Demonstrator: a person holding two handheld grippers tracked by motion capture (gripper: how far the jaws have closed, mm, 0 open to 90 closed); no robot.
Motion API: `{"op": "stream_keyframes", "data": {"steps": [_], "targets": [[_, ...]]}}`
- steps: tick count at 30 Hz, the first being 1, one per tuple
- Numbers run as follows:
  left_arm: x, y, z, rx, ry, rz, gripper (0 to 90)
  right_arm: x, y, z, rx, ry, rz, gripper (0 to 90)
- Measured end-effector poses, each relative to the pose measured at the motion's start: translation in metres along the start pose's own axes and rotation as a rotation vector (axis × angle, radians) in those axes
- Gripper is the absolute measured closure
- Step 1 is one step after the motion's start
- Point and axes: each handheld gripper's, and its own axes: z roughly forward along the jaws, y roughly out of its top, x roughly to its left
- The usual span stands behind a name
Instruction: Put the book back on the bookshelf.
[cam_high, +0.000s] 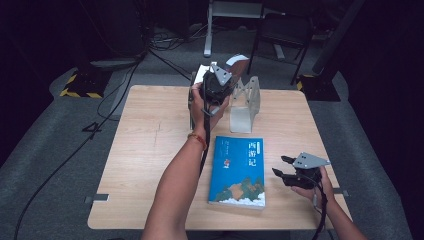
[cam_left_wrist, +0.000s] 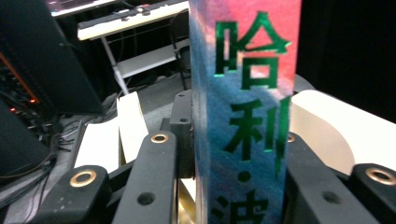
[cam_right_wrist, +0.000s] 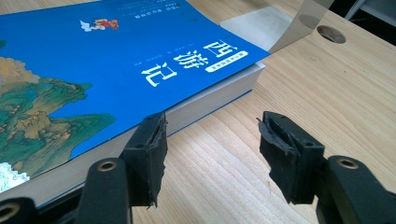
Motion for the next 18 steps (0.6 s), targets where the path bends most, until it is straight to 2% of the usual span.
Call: {"op": "stream_keyframes", "data": {"steps": [3,9,11,14,15,16,18], "targets": [[-0.004,-0.003,0.013,-0.002,0.019,-0.010,73.1,0.002,0.000,0.001,0.011,-0.006,-0.018,41.5],[-0.010,-0.016,0.028,-0.021,0.021,-0.018,73.0,0.005,0.000,0.005,0.029,-0.001,-0.042,41.2],[-0.013,-0.024,0.030,-0.052,0.013,-0.034,73.0,0.007,0.001,0.005,0.040,-0.016,-0.062,40.7],[-0.013,-0.033,0.030,-0.061,-0.006,-0.043,72.8,0.009,0.002,0.005,0.036,-0.013,-0.075,40.7],[-0.013,-0.033,0.030,-0.061,-0.006,-0.043,72.7,0.009,0.002,0.005,0.036,-0.013,-0.075,40.7],[-0.015,-0.034,0.030,-0.065,0.005,-0.021,72.7,0.009,0.002,0.005,0.037,-0.013,-0.077,40.7],[-0.015,-0.035,0.028,-0.070,-0.012,-0.009,72.7,0.009,0.002,0.005,0.037,-0.013,-0.076,40.7]]}}
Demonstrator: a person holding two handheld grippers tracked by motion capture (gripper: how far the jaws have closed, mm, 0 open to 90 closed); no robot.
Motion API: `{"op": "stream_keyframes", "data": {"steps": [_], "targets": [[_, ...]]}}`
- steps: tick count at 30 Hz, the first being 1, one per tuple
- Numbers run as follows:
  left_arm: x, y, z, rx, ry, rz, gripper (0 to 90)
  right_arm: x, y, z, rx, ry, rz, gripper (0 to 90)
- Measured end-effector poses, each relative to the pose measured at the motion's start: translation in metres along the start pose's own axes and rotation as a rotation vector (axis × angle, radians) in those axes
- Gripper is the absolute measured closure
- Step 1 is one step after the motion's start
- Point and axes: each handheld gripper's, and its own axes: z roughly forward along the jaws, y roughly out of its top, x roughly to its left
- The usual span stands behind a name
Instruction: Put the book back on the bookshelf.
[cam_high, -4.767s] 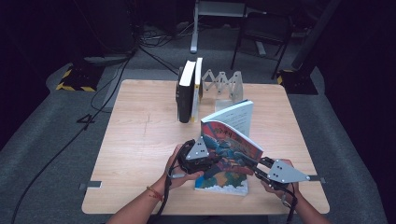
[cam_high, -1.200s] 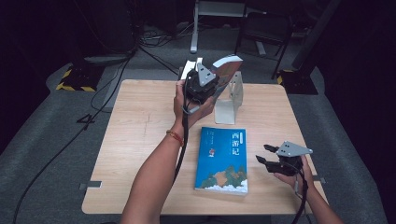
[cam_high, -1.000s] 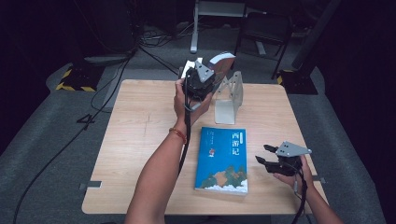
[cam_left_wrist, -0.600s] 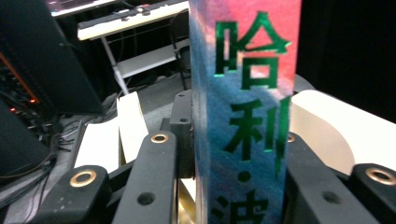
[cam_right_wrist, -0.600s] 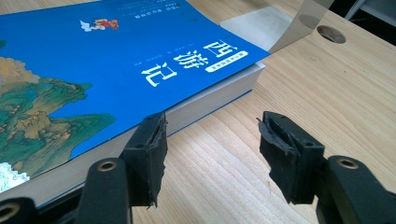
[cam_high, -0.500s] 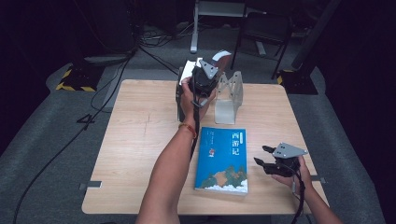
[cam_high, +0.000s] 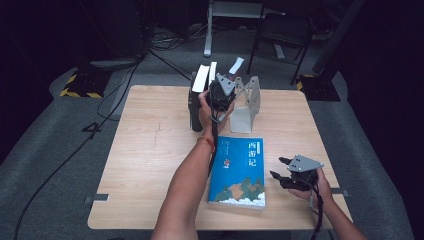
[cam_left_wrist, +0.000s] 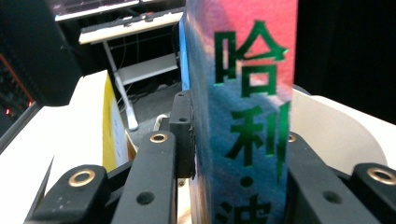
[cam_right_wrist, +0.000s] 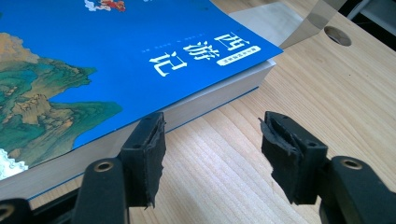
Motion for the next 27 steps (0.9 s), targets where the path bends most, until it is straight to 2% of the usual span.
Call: {"op": "stream_keyframes", "data": {"steps": [2,7,11,13,17,24,27], "targets": [[-0.001,0.001,-0.001,0.027,0.004,0.032,72.5,-0.001,0.000,0.000,-0.002,0.001,0.006,40.7],[-0.003,0.003,-0.004,0.061,-0.009,0.035,71.5,-0.002,0.000,0.000,-0.003,0.000,0.017,40.4],[-0.007,0.005,-0.008,0.088,-0.012,0.094,71.1,-0.003,0.000,0.000,-0.002,0.003,0.020,40.4],[-0.007,0.006,-0.009,0.094,-0.019,0.094,70.5,-0.002,0.000,0.000,-0.001,0.003,0.020,40.4],[-0.006,0.012,-0.017,0.106,-0.061,0.099,68.1,-0.002,0.000,0.000,0.000,0.004,0.019,40.4],[0.000,0.020,-0.031,0.152,-0.073,0.140,68.1,-0.004,-0.001,-0.001,0.005,0.004,0.022,40.4],[0.005,0.020,-0.037,0.179,-0.072,0.125,67.8,-0.004,0.000,-0.001,0.006,0.003,0.023,40.2]]}}
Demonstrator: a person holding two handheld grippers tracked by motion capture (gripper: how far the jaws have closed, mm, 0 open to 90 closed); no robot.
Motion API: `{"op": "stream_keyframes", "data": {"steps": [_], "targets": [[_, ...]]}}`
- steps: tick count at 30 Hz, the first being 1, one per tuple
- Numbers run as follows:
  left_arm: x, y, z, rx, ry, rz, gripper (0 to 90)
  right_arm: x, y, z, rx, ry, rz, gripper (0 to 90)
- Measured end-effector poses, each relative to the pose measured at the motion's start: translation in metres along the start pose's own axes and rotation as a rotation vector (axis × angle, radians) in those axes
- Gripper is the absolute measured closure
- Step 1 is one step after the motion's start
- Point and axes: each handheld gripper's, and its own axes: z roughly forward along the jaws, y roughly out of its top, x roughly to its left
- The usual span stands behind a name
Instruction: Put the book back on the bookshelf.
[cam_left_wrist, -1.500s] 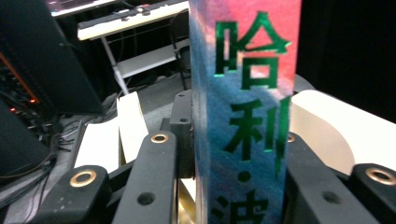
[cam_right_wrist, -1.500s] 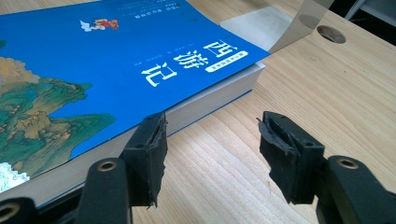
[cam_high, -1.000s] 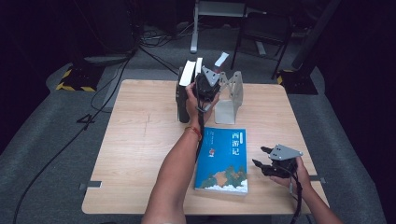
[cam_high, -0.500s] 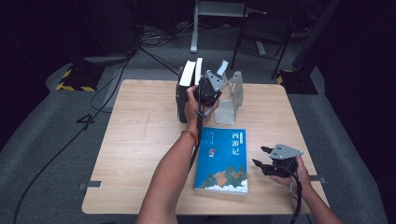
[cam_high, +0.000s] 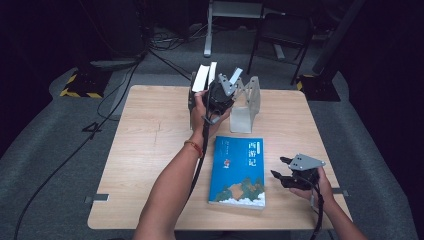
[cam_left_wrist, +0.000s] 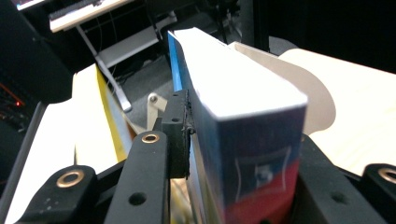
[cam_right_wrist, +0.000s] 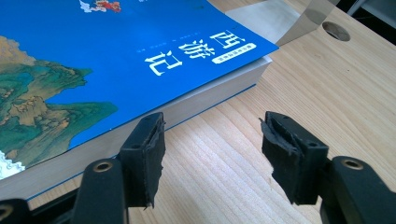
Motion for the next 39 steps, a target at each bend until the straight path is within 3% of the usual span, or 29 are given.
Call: {"op": "stream_keyframes", "data": {"steps": [4,9,15,17,18,20,25,30,36,39], "targets": [[0.004,0.000,-0.010,0.008,0.001,0.009,64.7,0.000,0.000,0.000,-0.001,-0.003,0.000,39.8],[0.009,0.001,-0.016,0.015,-0.027,0.029,69.7,0.000,0.000,0.001,0.005,0.004,0.003,39.9],[0.011,0.002,-0.017,0.064,-0.069,0.052,69.0,0.001,0.000,0.002,0.009,0.015,0.003,39.7],[0.010,-0.001,-0.014,0.107,-0.068,0.056,62.7,0.000,0.000,0.002,0.012,0.017,0.010,39.6],[0.010,-0.003,-0.013,0.114,-0.071,0.049,58.3,0.000,-0.001,0.002,0.011,0.017,0.011,39.6],[0.012,-0.007,-0.014,0.088,-0.080,0.029,67.5,-0.001,-0.001,0.002,0.009,0.014,0.009,39.6],[0.016,-0.008,-0.013,0.066,-0.080,0.007,72.0,0.000,0.000,0.002,0.010,0.015,0.010,39.7],[0.021,-0.006,-0.003,0.033,-0.041,-0.068,72.5,0.000,0.000,0.002,0.011,0.016,0.011,39.9],[0.015,-0.001,0.010,-0.002,-0.019,-0.093,72.5,-0.003,-0.002,0.001,0.007,0.015,0.014,40.0],[0.010,0.005,0.020,-0.014,0.008,-0.126,72.4,-0.003,-0.002,0.001,0.006,0.013,0.013,40.0]]}}
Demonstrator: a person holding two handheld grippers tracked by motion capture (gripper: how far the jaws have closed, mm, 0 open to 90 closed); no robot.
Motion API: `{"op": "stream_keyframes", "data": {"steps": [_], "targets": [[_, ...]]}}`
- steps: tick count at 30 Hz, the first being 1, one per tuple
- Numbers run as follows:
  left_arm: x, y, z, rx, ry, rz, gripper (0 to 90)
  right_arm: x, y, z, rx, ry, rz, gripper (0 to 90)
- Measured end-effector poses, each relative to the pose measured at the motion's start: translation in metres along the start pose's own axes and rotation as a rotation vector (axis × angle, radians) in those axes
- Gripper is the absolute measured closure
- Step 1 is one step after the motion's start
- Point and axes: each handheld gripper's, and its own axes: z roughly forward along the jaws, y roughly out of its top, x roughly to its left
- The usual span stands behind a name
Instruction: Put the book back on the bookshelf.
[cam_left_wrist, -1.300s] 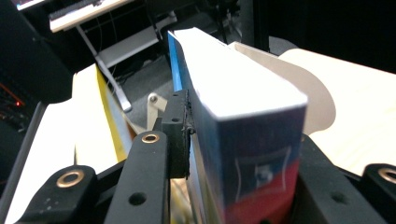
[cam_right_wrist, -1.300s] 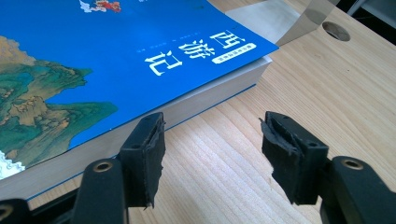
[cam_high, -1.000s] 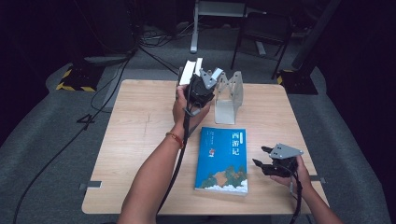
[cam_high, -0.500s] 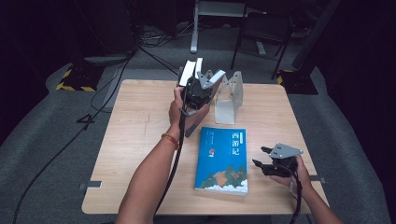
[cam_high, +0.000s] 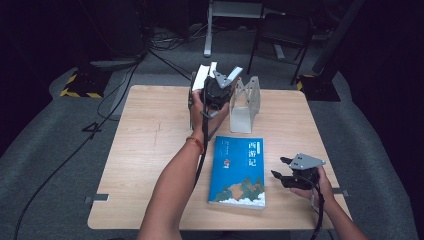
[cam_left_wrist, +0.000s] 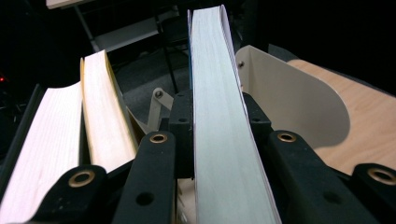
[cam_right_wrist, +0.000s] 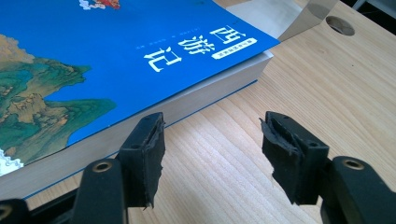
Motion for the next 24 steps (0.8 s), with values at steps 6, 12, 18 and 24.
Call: {"op": "stream_keyframes", "data": {"steps": [6,12,18,24], "targets": [[0.002,0.003,0.012,-0.018,0.037,-0.066,71.8,0.001,0.001,-0.001,-0.004,-0.003,-0.010,40.1],[0.005,0.007,0.009,0.025,0.057,-0.019,70.3,0.001,0.001,-0.001,-0.003,-0.001,-0.009,40.1],[0.021,0.008,0.000,0.070,0.078,-0.012,67.5,0.003,0.001,0.000,0.001,0.006,-0.019,41.2],[0.020,0.007,-0.009,0.054,0.063,0.026,62.5,0.001,0.001,-0.001,-0.004,0.004,-0.010,40.6]]}}
